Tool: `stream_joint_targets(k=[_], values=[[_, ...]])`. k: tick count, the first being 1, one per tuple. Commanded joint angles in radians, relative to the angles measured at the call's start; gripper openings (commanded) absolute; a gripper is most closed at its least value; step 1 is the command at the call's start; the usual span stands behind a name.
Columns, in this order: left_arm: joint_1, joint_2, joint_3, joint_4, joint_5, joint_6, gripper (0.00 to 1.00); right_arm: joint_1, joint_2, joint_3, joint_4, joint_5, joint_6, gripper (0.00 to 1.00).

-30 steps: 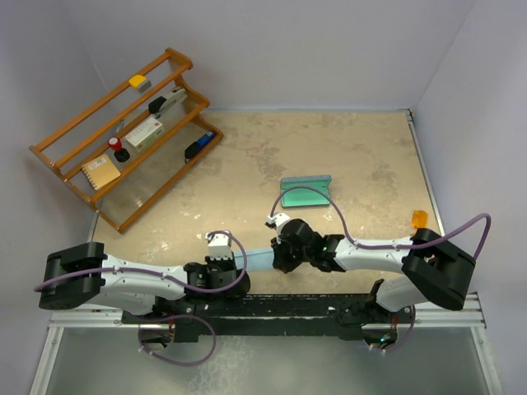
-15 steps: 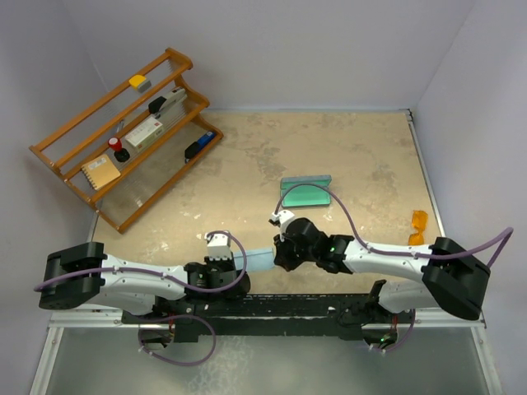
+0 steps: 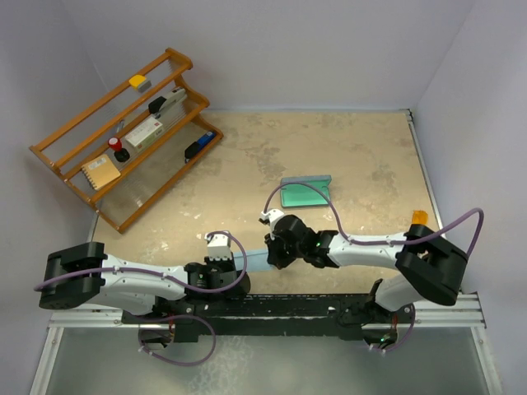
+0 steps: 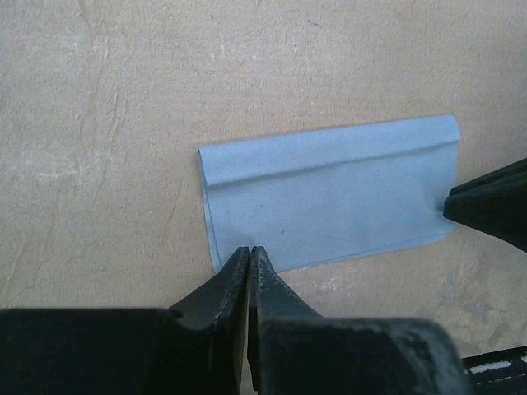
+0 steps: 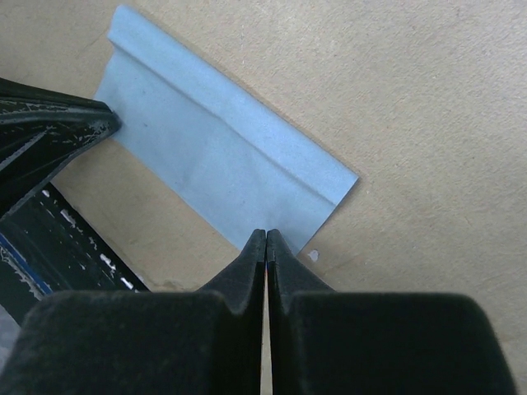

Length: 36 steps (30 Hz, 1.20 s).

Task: Organize the sunglasses
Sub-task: Pick up the glasses cleaning cloth from the center of the board.

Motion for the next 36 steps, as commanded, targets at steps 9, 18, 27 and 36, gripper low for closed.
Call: stream_joint_targets(k=[9,18,27,36], values=[[-0.008,-0.018,0.022,-0.093,0.002,-0.01,0.0,0.008,0.025,-0.073,0.152,-0.077,0.043,0.0],[-0.009,-0.048,0.053,-0.135,-0.016,-0.019,0.04,0.013,0.034,-0.108,0.166,-0.062,0.044,0.0],[-0.009,-0.043,0.109,-0.166,-0.044,-0.016,0.15,0.013,0.041,-0.114,0.175,-0.045,0.03,0.0],[-0.009,-0.086,0.059,-0.202,-0.058,-0.154,0.32,0.013,0.026,-0.132,0.188,-0.046,0.018,0.0]])
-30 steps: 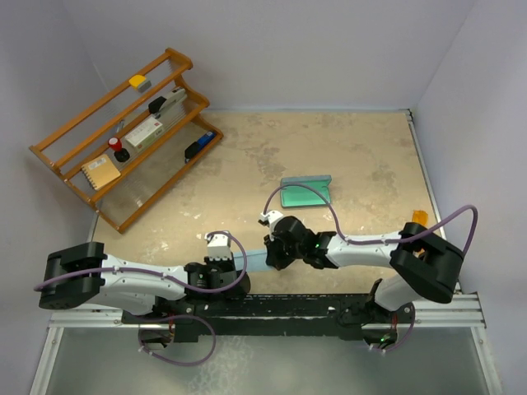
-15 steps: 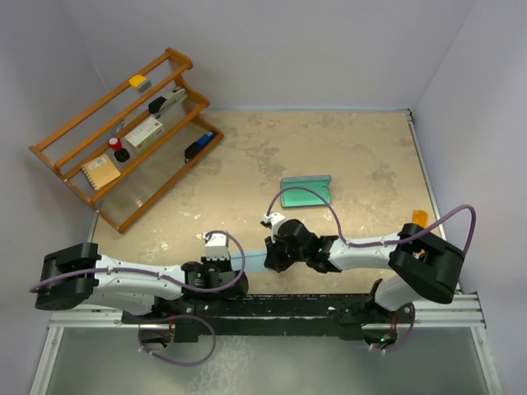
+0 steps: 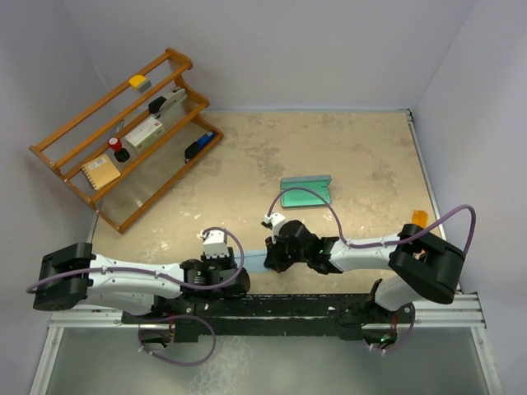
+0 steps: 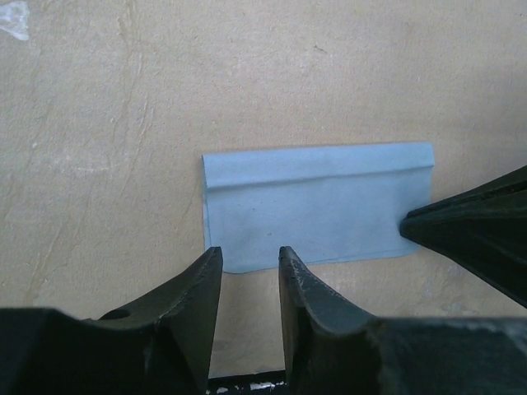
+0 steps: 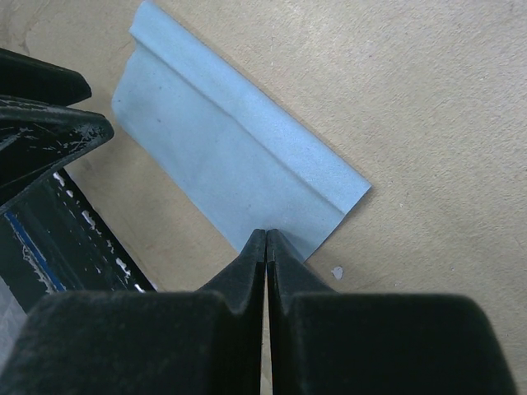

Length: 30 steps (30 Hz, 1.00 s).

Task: Organize the sunglasses
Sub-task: Pick up the glasses cleaning cloth from the center of the board.

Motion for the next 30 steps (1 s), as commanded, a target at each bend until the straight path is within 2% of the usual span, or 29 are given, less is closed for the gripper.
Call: stream_joint_targets(k=[1,6,19,30], values=[[-0.007,-0.048,-0.027,-0.039,-0.042,-0.104,0.33,0.007,-0.006,-0.032,-0.034,0.006,-0.022,0.0],[-0.007,-0.05,-0.042,-0.04,-0.051,-0.132,0.34,0.007,-0.006,-0.033,-0.02,-0.004,-0.025,0.0],[-0.007,0.166,0.042,-0.015,-0.04,-0.095,0.34,0.007,-0.019,-0.049,0.004,-0.022,-0.024,0.0],[-0.007,0.173,0.05,-0.029,-0.018,-0.076,0.21,0.008,-0.012,-0.051,0.017,-0.035,-0.021,0.0]])
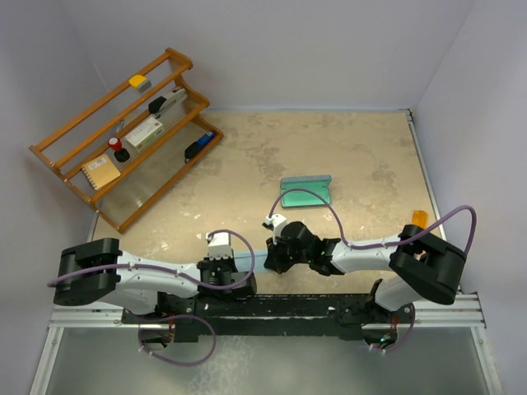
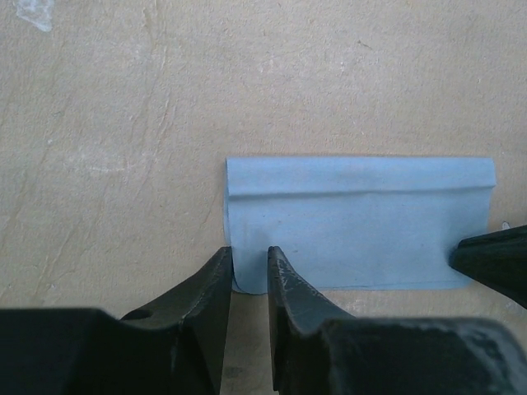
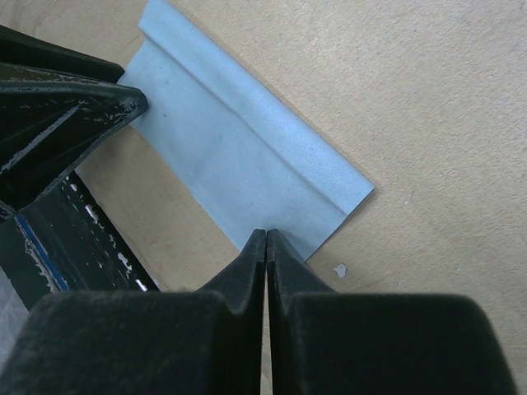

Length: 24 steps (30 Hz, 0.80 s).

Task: Organize the sunglasses
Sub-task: Pick up the glasses cleaning cloth from the center of the board.

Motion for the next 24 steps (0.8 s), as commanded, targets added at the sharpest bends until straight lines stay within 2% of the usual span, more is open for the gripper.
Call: stream_joint_targets(k=[1,8,11,17,24], values=[[-0.004,0.017,0.026,-0.009,0.021,0.014,0.2,0.008,-0.001,-0.021,-0.027,-0.02,-0.013,0.0],[-0.004,0.051,0.04,-0.004,0.027,0.028,0.11,0.008,-0.001,-0.023,-0.025,-0.022,-0.012,0.0],[-0.004,0.049,0.042,-0.005,0.025,0.028,0.0,0.008,-0.001,-0.021,-0.024,-0.022,-0.012,0.0],[-0.004,0.044,0.039,-0.001,0.023,0.032,0.0,0.008,-0.04,0.007,-0.072,0.003,-0.021,0.0],[-0.004,0.038,0.041,0.028,0.025,0.056,0.0,0.008,-0.156,0.059,-0.227,0.086,-0.024,0.03]])
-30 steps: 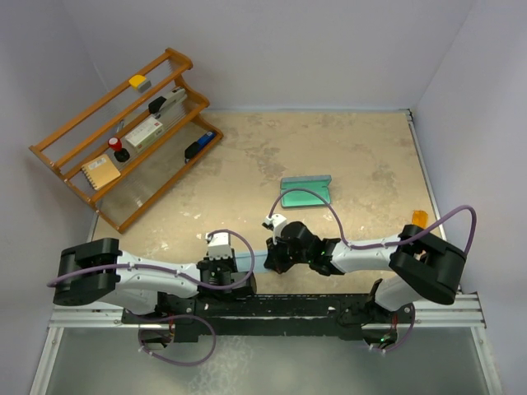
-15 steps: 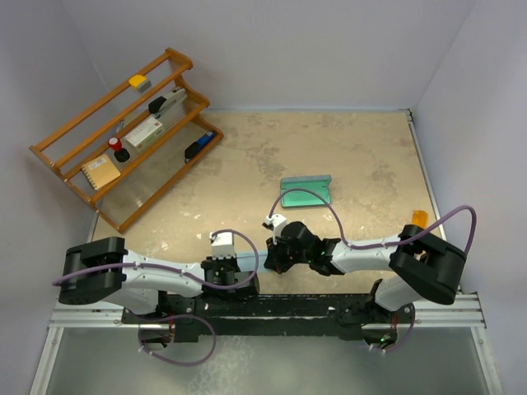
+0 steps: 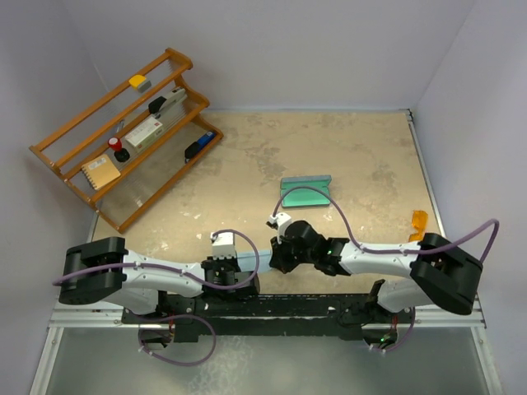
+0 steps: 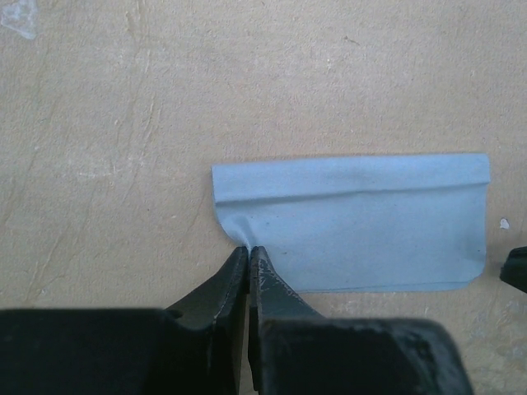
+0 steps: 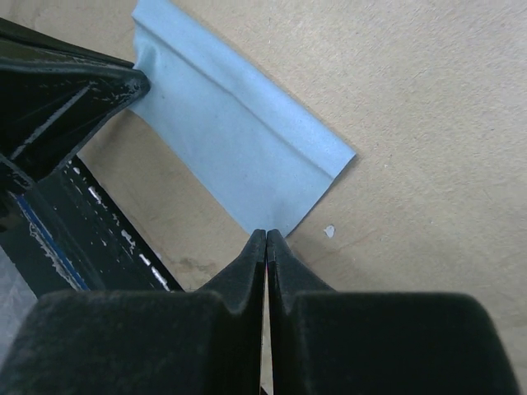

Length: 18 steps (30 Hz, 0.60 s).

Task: Organize the sunglasses
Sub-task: Pick up the glasses cleaning cloth from the center of the board.

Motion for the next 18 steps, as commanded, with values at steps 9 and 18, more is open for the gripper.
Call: stream_joint_targets(k=[9,18], values=[[-0.004,-0.023,-0.01,0.086,0.038,0.071,0.0,0.006,-0.09,0.035,-0.162,0.123,0.049,0.23],[-0.004,-0.078,-0.056,0.139,0.051,0.106,0.0,0.006,-0.045,0.061,-0.179,0.151,0.113,0.23]])
